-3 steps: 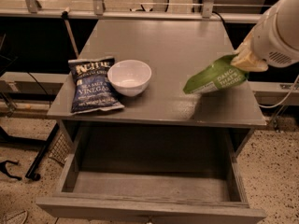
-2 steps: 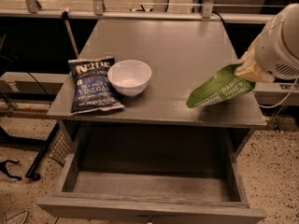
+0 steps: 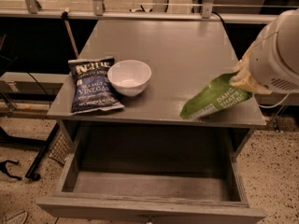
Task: Place green rice chip bag into top drawer
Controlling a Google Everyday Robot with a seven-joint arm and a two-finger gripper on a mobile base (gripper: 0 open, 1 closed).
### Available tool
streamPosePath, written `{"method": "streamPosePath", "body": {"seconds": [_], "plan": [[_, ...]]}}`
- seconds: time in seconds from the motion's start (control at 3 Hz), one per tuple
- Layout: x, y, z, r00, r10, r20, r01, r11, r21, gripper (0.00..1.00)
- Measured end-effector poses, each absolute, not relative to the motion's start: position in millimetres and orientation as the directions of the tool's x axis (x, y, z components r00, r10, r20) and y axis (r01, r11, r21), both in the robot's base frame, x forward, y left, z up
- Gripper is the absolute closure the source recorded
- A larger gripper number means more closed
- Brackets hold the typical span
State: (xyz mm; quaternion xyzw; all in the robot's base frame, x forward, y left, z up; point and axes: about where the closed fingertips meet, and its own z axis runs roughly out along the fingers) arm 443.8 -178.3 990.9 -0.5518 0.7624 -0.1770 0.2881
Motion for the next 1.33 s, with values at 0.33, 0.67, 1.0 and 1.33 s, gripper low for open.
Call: {"method": "streamPosePath", "body": {"seconds": [0.33,0.67,1.0,1.33], "plan": [[409,-169,1001,-0.226,-0.95,-0.214,-0.733,0.311,-0.605,1.0],[409,-169,1001,-0.226,-0.95,-0.214,-0.733,0.311,-0.605,1.0],[409,-169,1001,-0.226,-0.95,-0.214,-0.733,0.311,-0.605,1.0],[418,-181,1000,-0.237,-0.94,-0.246,-0.729,0.339,-0.595,1.0]]}}
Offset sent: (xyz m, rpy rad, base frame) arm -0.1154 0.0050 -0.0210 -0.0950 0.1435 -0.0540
